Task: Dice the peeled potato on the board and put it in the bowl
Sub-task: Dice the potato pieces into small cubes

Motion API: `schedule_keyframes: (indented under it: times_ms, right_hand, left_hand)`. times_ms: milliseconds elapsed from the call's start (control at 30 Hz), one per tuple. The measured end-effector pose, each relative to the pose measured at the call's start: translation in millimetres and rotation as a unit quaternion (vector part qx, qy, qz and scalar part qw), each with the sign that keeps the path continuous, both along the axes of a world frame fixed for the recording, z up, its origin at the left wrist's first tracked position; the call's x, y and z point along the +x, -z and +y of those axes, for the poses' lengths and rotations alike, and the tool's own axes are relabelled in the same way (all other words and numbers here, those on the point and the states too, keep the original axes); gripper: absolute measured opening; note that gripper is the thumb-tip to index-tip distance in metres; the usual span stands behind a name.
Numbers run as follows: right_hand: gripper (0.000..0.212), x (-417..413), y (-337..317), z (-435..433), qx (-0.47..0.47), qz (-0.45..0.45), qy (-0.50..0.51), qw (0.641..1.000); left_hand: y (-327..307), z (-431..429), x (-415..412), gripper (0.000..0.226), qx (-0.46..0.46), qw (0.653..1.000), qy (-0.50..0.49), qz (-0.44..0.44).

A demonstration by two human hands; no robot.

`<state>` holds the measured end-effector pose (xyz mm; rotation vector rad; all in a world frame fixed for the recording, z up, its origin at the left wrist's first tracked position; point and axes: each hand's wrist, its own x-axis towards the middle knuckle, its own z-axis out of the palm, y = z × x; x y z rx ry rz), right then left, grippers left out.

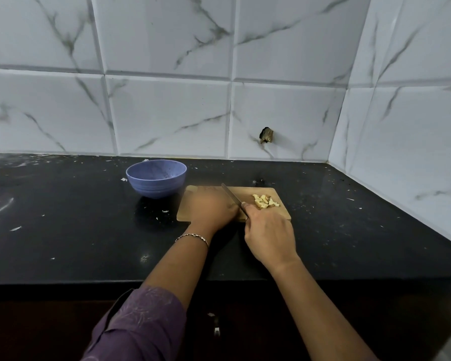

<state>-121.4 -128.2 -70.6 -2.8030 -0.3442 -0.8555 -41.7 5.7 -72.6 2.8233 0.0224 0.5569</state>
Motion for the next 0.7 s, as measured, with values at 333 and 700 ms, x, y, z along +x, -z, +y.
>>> schedule_keyframes:
  times_ms: [333,700]
  right_hand:
    - [0.035,2.1,0.0,3.7,-0.012,0.010,0.008,1.000]
    - [0.040,3.3,-2.0,4.9,-0.042,0.021,0.022,0.999]
  left_hand:
    - [-0.4,-1.0,-2.8,0.043,0.005,1.000,-0.001,-0.001]
    - [-1.7,0.0,-6.5,0.043,0.018,1.000,0.004,0.004]
